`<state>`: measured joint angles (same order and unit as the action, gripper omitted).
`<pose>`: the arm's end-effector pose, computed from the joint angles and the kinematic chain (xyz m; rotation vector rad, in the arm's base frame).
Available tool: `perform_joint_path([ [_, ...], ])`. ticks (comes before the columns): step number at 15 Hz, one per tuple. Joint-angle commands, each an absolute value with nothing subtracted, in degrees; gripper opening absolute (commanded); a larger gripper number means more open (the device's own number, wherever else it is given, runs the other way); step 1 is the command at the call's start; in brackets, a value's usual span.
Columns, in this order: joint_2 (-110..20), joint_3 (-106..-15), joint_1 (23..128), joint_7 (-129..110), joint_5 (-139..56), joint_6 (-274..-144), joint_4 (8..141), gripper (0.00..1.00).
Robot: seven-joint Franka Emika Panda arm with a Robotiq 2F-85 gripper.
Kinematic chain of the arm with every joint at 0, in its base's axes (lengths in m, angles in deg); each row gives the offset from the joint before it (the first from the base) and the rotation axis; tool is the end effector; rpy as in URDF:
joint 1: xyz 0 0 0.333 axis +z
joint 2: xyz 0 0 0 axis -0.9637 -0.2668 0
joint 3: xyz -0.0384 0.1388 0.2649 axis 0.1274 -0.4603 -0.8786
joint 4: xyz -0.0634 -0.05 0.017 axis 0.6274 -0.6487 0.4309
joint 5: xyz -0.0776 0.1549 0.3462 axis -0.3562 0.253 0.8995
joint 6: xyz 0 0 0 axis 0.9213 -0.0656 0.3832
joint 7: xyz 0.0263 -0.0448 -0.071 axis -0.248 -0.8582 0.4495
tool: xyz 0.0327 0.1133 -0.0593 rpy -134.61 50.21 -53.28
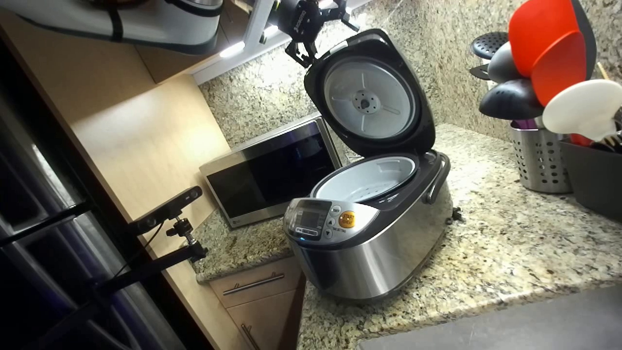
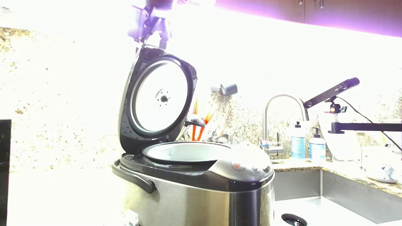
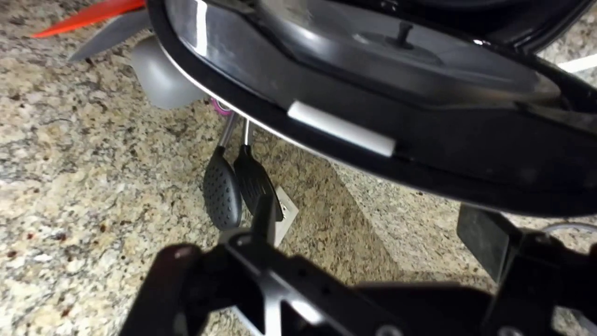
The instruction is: Close the rice cooker
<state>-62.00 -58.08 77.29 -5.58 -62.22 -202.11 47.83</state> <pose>0.7615 -0.0442 0.4952 2.6005 0.1849 0.6603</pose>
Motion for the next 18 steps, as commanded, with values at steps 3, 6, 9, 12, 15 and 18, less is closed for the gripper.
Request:
perform_joint_path([
  [3,-57.9,-56.3,79.5,-4.3,-68.5,-193.8,51.6,1.00],
  [6,-56.3,-57.1,79.8,-2.8,-69.9,-189.8,53.9,1.00],
  [9,-55.6,-59.6,78.5,3.7,-65.9,-185.9,55.1,1.00],
  [12,-57.1,-60.4,77.9,7.6,-64.0,-180.9,54.1,1.00],
  [15,-59.6,-60.4,77.8,8.9,-63.8,-176.5,52.0,1.00],
  [18,-62.1,-60.5,77.9,9.8,-63.9,-173.2,50.2,1.00],
])
